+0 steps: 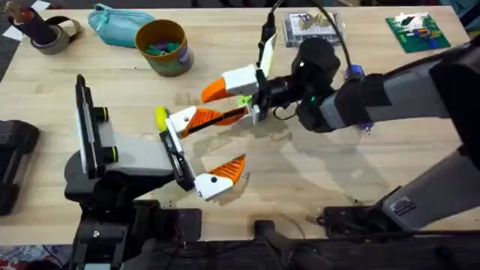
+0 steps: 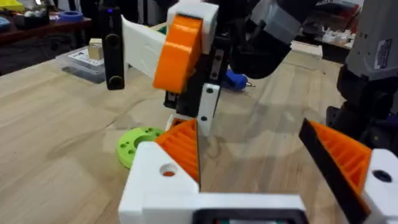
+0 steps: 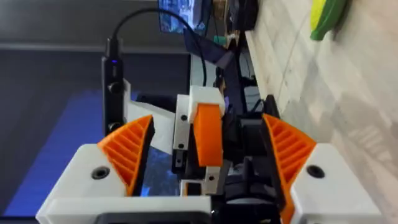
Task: Pick up the gripper from the table and insert it into the empty holder that is missing its gripper. Then pick up a screw, insert it into the mounting hole, and use the screwdriver to tighten it. Finally, clean up the table by picking up the vegetable and placing it into the bucket.
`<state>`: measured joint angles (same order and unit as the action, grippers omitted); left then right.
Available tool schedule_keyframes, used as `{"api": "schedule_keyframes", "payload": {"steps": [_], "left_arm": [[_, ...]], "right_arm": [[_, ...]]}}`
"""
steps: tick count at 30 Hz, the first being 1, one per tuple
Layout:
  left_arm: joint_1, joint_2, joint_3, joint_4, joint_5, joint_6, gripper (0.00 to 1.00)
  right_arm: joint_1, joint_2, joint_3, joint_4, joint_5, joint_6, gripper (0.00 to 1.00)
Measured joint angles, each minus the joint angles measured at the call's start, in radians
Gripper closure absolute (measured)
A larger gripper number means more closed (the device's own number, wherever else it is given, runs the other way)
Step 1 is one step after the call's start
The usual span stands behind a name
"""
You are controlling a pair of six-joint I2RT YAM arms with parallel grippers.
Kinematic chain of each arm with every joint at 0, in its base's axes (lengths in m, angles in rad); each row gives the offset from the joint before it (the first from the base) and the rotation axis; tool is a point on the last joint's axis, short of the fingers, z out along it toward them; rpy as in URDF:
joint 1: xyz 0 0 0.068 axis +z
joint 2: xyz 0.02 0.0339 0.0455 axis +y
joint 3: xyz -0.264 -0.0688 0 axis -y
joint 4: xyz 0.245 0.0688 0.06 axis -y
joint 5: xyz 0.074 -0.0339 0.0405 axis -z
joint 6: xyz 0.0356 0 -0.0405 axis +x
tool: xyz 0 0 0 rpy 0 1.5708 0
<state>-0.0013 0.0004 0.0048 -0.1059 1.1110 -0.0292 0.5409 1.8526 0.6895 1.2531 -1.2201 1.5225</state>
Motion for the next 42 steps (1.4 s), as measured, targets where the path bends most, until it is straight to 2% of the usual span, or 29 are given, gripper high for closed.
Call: {"api": "schedule_keyframes", "payload": {"steps": [6,12,13,15,20,24,28,34,38,42], "left_arm": [[0.0,0.0,0.0,0.0,0.0,0.0,0.017],[0.0,0.0,0.0,0.0,0.0,0.0,0.017],[0.0,0.0,0.0,0.0,0.0,0.0,0.017],[0.0,0.0,0.0,0.0,0.0,0.0,0.017],[0.0,0.0,0.0,0.0,0.002,0.0,0.017],[0.0,0.0,0.0,0.0,0.003,0.0,0.017],[0.0,0.0,0.0,0.0,0.003,0.0,0.017],[0.0,0.0,0.0,-0.001,0.004,0.002,0.017],[0.0,0.0,0.0,-0.001,0.004,0.003,0.017],[0.0,0.0,0.0,-0.001,0.004,0.003,0.017]], "right_arm": [[-0.099,0.002,0.02,0.086,0.0,-0.017,0.006],[-0.187,0.002,0.138,0.101,0.002,-0.059,0.006],[-0.204,0.002,0.192,0.03,0.027,-0.118,0.006],[-0.212,0.002,0.219,-0.055,0.06,-0.182,0.005],[-0.22,0.001,0.26,-0.265,0.178,-0.375,0.005],[-0.221,-0.051,0.27,-0.517,0.295,-0.556,0.005],[-0.22,-0.195,0.276,-0.833,0.43,-0.753,0.005],[-0.204,-0.501,0.289,-1.273,0.662,-1.041,0.005],[-0.202,-0.665,0.293,-1.549,0.794,-1.173,0.005],[-0.195,-0.764,0.294,-1.788,0.93,-1.262,0.005]]}}
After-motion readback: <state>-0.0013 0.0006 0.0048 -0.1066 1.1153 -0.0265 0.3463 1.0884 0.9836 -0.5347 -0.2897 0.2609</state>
